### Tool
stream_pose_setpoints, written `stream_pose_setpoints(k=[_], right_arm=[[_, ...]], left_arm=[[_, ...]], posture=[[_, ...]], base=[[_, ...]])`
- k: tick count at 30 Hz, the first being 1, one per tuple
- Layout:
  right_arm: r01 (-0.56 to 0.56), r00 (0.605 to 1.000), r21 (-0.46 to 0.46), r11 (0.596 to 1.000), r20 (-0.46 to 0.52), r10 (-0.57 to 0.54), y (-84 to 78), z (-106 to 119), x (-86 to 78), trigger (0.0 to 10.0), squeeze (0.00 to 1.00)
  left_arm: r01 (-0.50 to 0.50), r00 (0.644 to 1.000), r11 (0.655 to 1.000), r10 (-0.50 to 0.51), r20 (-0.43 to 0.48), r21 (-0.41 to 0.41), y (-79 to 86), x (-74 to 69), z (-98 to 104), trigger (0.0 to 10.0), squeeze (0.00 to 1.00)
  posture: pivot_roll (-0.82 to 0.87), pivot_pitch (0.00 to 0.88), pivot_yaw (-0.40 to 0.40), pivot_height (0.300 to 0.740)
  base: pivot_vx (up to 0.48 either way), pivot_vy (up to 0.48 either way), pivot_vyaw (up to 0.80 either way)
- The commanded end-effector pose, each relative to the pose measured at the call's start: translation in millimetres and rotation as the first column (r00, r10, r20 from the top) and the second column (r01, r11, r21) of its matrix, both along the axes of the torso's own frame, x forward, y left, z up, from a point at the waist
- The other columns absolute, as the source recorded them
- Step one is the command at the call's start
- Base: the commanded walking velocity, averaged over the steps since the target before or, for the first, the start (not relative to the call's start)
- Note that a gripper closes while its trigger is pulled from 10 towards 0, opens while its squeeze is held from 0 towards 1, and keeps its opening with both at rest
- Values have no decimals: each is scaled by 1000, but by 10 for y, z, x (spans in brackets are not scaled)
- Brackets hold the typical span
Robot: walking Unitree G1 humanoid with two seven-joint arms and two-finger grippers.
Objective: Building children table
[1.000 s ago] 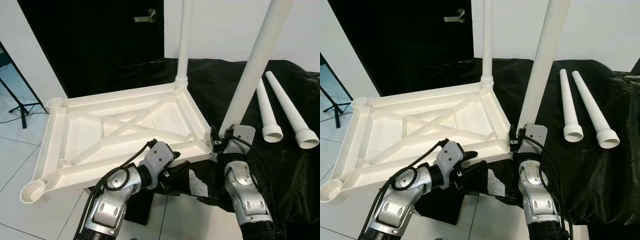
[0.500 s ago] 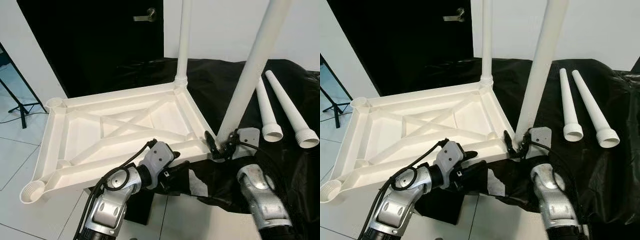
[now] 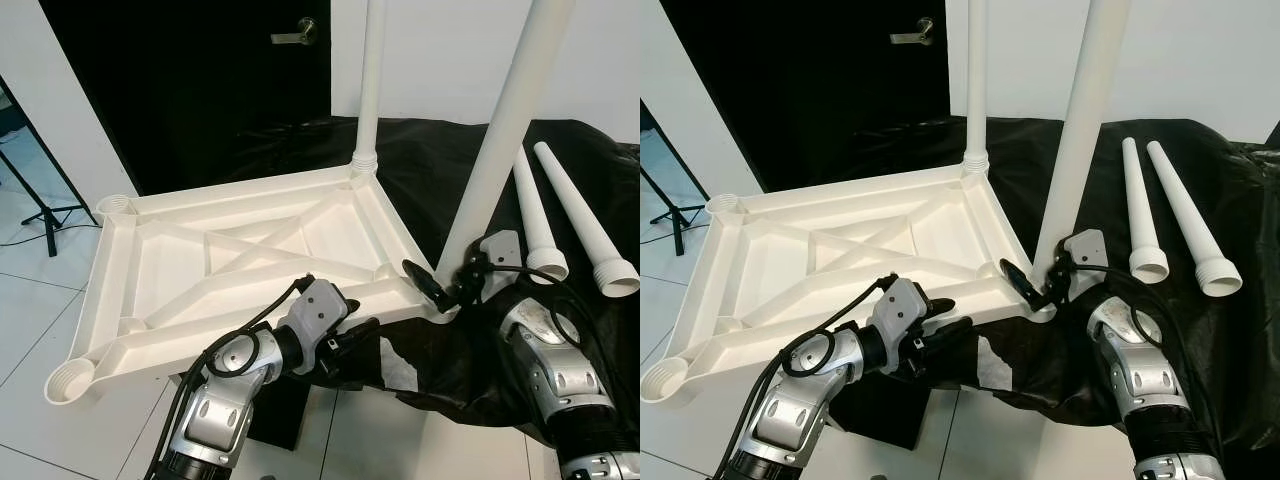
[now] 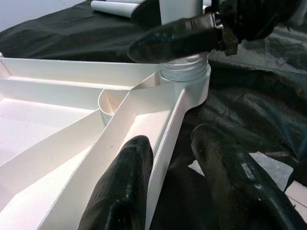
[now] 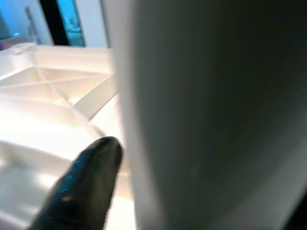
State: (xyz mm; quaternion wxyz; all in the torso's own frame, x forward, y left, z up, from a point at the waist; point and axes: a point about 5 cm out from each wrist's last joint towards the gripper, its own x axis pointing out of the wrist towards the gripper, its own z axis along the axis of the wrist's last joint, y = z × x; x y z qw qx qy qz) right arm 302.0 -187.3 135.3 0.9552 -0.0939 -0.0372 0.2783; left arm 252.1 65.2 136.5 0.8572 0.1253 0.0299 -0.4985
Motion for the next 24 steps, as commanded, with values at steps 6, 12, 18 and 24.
stream_pose_setpoints(k=[6, 12, 18, 24], right_arm=[[-49, 998, 4, 999, -29, 49, 5, -65, 10, 0, 0], [1, 999, 7, 1000, -39, 0, -33, -104, -11, 0, 0], [219, 975, -54, 974, -37, -221, -112, -174, 6, 10000, 0], [388, 921, 14, 922, -54, -386, -44, -233, -67, 10000, 0]], left_arm=[[-114, 993, 993, 114, 27, -4, 54, 59, 4, 10000, 0], [-114, 993, 993, 114, 28, -2, 60, 73, 12, 10000, 0], [-114, 993, 993, 114, 32, -2, 55, 81, 14, 10000, 0], [-115, 993, 993, 115, 27, -3, 58, 65, 0, 10000, 0]], posture=[[36, 0, 7, 740], [32, 0, 10, 740], [35, 0, 7, 740], [34, 0, 6, 740]], base=[[0, 0, 0], [0, 0, 0], [0, 0, 0], [0, 0, 0]])
